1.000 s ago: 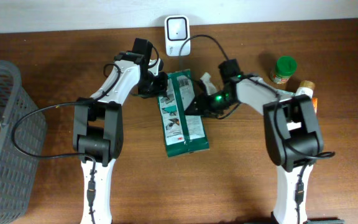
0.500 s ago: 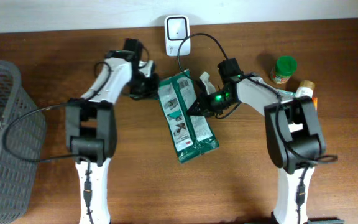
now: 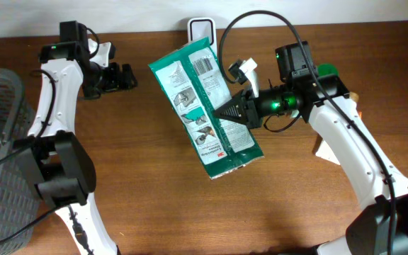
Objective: Scan the item barcode
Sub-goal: 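Raise the 3M packet to the scanner with the right gripper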
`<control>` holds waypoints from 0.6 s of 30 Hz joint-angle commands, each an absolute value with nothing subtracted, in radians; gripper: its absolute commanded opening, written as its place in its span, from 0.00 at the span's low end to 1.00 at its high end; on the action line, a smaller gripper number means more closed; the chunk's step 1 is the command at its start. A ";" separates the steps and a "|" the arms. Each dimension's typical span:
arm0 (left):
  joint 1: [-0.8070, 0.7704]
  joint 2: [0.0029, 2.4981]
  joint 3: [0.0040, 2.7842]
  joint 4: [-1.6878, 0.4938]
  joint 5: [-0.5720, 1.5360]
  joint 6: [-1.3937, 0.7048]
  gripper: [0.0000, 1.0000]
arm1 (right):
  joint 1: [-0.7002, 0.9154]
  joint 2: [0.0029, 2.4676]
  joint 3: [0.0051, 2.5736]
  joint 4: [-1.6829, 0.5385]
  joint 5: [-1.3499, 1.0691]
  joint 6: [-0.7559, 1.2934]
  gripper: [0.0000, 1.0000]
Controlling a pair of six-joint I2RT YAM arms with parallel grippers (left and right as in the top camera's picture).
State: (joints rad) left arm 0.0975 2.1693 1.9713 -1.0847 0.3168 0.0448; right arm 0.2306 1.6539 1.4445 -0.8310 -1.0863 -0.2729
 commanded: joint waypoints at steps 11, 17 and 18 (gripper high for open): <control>0.108 2.161 1.976 -1.086 0.279 0.088 0.99 | 0.474 1.854 1.459 -0.212 0.683 -0.414 0.04; 0.108 2.161 1.976 -1.086 0.279 0.088 0.99 | 0.478 2.090 1.459 0.390 0.879 -0.941 0.04; 0.108 2.161 1.976 -1.086 0.279 0.088 0.99 | 0.478 2.124 1.459 0.465 0.867 -1.018 0.04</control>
State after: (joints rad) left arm 0.1032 2.1693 1.9709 -1.0874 0.2794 0.0685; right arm 0.4725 2.0556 1.4487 0.3584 0.7952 -0.7502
